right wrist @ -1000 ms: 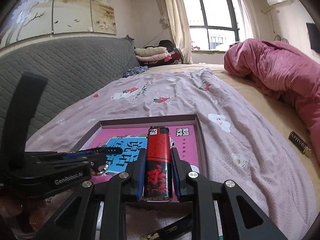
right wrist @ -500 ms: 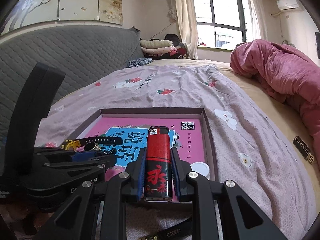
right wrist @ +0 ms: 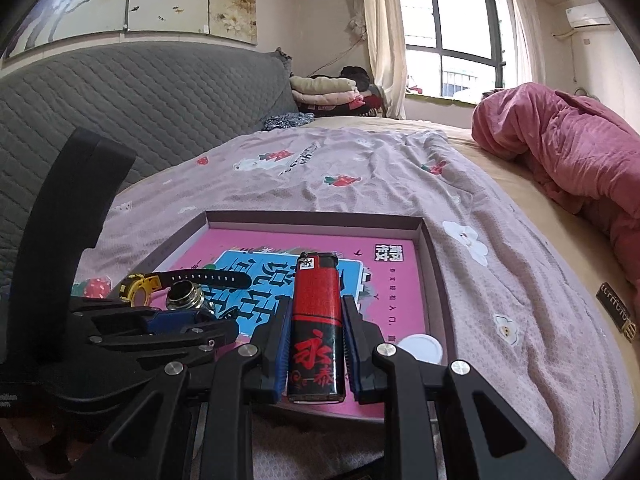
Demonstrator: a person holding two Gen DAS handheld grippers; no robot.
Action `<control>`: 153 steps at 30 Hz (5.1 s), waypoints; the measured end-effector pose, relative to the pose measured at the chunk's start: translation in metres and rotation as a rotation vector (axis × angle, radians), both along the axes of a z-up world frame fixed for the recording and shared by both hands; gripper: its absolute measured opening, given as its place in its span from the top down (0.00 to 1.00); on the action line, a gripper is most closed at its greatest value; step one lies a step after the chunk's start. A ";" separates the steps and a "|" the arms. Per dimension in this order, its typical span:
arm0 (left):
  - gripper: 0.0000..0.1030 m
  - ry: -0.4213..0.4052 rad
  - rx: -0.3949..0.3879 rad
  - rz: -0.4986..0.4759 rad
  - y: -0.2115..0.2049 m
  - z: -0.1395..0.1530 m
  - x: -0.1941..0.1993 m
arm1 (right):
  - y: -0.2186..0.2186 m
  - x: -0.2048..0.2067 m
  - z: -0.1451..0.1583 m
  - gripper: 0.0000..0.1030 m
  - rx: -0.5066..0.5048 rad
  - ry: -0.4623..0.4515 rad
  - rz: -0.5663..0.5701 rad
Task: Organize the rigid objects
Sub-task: 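Lower the clip into the box with left tool while right tool lowers the lighter, then open left tool releasing the clip while right tool releases the lighter beside the cap, then withdraw both tools from the box toward the earbud case and gold lighter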
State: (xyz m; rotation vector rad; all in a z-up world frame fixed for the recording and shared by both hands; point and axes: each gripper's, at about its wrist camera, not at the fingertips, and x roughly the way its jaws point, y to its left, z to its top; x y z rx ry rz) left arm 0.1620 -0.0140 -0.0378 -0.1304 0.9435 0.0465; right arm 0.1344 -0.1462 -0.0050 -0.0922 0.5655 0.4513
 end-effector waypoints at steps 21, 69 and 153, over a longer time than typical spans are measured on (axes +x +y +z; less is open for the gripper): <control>0.77 -0.005 0.022 0.015 0.007 -0.007 -0.002 | 0.015 0.015 -0.019 0.77 -0.043 0.063 0.055; 0.77 -0.009 0.007 0.033 0.012 -0.007 -0.002 | 0.017 0.015 -0.027 0.76 -0.078 0.074 0.048; 0.42 -0.072 -0.015 0.054 0.014 0.052 -0.043 | -0.038 -0.031 0.028 0.45 -0.060 -0.145 -0.120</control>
